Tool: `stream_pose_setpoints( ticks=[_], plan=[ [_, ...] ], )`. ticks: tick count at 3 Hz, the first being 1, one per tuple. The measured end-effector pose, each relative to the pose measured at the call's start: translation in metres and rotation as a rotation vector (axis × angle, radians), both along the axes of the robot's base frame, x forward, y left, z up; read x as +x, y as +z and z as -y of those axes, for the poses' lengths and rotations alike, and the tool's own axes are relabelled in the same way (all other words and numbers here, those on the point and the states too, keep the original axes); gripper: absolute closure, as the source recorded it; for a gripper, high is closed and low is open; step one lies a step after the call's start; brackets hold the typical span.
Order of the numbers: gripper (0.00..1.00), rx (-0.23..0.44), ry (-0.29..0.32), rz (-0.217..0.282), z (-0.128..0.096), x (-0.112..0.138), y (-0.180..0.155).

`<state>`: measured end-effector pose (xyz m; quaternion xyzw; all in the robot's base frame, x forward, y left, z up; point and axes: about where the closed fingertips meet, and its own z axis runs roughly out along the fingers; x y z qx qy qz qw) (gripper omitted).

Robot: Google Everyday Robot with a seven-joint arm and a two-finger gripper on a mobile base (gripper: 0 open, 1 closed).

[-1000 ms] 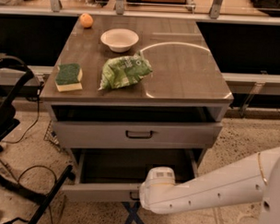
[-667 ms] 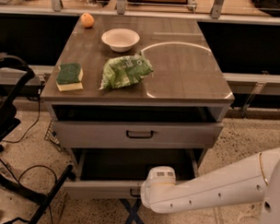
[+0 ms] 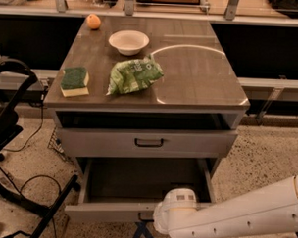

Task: Open middle drawer

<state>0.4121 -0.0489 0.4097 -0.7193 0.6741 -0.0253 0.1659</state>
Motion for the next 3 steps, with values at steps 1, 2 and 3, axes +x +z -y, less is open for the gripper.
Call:
stream_pose_setpoints(
  ticks=[1,2,3],
  plan=[
    [1.0,0.0,0.0,0.0,0.0002,-0.0006,0.0],
    [1.0,0.013,-0.008,0.01,0.007,-0.0081,0.005],
    [1.0,0.013,-0.008,0.01,0.0069,-0.0081,0.004]
  ],
)
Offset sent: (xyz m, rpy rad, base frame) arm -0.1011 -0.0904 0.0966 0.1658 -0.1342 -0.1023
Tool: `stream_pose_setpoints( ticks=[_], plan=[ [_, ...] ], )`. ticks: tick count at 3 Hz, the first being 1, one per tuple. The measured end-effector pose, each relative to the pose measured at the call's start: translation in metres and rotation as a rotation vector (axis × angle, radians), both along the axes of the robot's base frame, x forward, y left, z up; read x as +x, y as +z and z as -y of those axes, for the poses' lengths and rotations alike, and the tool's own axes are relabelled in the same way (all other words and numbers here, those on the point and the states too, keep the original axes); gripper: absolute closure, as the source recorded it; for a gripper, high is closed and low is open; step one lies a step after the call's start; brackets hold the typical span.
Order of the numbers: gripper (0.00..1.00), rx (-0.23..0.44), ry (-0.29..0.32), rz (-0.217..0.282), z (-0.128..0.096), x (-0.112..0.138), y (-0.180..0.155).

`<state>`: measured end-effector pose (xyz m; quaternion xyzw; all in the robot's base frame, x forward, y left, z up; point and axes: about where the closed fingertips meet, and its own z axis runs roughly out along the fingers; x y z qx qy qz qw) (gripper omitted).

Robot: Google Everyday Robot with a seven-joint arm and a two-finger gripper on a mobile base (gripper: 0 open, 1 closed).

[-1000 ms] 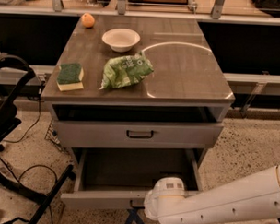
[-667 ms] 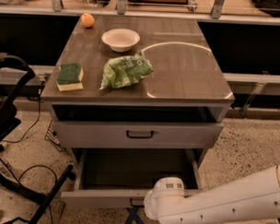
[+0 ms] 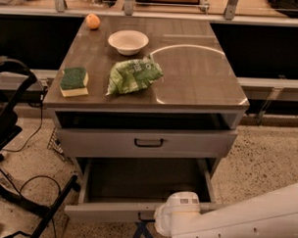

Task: Open middle drawer

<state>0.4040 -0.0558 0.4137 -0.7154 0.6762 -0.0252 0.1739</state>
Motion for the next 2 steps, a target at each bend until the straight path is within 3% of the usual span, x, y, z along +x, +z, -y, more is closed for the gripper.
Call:
stream_pose_setpoints(
  ticks=[2],
  plan=[
    [1.0,0.004,-0.004,0.011,0.0061,-0.0025,0.0061]
  ],
)
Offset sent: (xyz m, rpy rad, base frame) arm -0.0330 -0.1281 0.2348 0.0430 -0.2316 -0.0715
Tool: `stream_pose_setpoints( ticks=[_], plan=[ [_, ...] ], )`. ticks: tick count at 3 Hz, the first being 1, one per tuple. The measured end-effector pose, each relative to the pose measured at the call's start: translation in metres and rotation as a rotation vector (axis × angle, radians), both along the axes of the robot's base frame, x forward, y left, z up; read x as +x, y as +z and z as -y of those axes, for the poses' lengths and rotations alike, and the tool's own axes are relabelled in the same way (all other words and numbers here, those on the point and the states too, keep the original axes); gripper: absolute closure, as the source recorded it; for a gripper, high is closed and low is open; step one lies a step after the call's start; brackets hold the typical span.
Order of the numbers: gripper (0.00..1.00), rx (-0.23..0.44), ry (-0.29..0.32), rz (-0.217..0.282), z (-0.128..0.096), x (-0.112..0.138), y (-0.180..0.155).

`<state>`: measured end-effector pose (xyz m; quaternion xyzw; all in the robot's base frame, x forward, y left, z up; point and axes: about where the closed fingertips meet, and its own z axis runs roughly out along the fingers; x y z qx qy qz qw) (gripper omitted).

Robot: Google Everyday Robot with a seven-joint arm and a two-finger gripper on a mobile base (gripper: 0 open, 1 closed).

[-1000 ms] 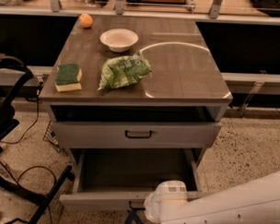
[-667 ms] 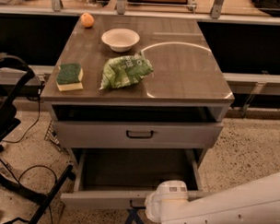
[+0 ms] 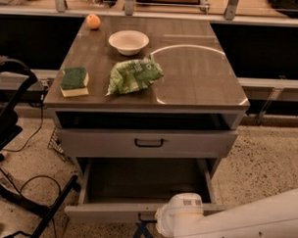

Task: Open middle drawer

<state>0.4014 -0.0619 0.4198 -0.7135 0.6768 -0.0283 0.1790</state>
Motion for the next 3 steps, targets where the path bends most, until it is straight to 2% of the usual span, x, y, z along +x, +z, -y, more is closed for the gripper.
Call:
stream_pose_setpoints(
  ticks=[1,2,3],
  plan=[
    [1.0,0.001,-0.004,0.01,0.005,-0.001,0.01],
    [1.0,0.002,-0.014,0.041,0.02,-0.002,0.036],
    [1.0,0.012,-0.039,0.092,0.056,-0.012,0.085]
  ],
)
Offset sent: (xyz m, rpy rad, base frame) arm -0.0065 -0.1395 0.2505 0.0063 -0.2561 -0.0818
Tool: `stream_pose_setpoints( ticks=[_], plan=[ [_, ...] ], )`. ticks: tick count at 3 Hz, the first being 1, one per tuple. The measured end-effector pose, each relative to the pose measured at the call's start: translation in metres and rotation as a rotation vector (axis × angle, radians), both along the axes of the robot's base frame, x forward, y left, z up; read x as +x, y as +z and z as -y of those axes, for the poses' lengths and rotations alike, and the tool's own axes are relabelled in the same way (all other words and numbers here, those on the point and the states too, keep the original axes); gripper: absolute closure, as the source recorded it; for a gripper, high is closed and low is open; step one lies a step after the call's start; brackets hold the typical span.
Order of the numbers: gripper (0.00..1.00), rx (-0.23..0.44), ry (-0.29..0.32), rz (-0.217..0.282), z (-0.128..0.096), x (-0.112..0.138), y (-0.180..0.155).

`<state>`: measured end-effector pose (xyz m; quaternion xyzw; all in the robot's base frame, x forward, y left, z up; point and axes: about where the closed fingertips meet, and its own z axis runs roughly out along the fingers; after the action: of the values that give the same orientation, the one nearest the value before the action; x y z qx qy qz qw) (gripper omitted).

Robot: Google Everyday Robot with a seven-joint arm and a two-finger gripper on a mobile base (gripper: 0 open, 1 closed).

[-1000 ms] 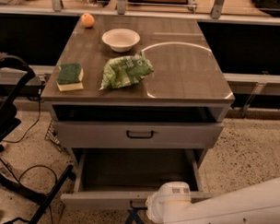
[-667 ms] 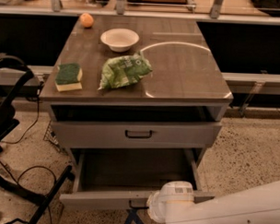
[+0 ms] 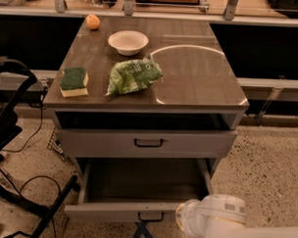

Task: Open middle drawer

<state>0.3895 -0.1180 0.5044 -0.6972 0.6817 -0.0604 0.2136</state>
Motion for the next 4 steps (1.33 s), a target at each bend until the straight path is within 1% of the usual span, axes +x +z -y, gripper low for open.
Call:
stream_pose_setpoints(
  ticks=[1,2,3,4],
  plan=[
    [1.0,-0.034,-0.012,0.106,0.026,0.017,0.055],
    [1.0,-0.079,-0.001,0.205,0.043,0.049,0.095],
    [1.0,-0.131,0.021,0.212,0.037,0.105,0.068],
    [1.0,-0.131,0.021,0.212,0.037,0.105,0.068]
  ],
)
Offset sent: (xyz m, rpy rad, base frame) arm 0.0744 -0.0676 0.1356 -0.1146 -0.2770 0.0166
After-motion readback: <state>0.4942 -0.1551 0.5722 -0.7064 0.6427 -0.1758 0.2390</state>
